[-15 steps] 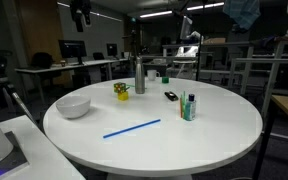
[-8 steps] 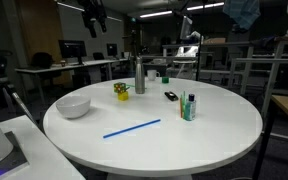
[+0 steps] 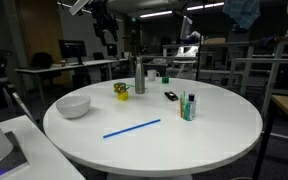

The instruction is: Put the Rubik's cube in the bowl

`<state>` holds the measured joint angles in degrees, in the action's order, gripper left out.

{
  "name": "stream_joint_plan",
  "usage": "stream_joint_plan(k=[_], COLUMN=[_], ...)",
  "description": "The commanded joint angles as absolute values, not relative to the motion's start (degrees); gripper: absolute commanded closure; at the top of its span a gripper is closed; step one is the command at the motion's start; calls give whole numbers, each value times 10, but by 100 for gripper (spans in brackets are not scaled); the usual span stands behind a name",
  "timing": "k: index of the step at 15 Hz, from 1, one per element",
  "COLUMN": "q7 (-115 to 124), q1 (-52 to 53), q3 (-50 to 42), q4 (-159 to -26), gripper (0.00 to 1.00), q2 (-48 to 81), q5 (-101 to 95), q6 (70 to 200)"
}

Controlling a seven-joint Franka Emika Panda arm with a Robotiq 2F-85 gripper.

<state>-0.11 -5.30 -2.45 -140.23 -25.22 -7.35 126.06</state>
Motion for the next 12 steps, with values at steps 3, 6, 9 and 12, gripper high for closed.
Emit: stream_joint_plan(k=[3, 6, 9, 12], q7=[7, 12, 6, 2], q1=[-23, -11, -2, -1], q3=[-4, 5, 7, 5], q4=[-1304, -1259, -1214, -1179], gripper=[0, 0, 0, 0], q2=[-144, -86, -31, 21], q5=[-59, -61, -52, -33], q6=[1259, 1266, 1276, 1304])
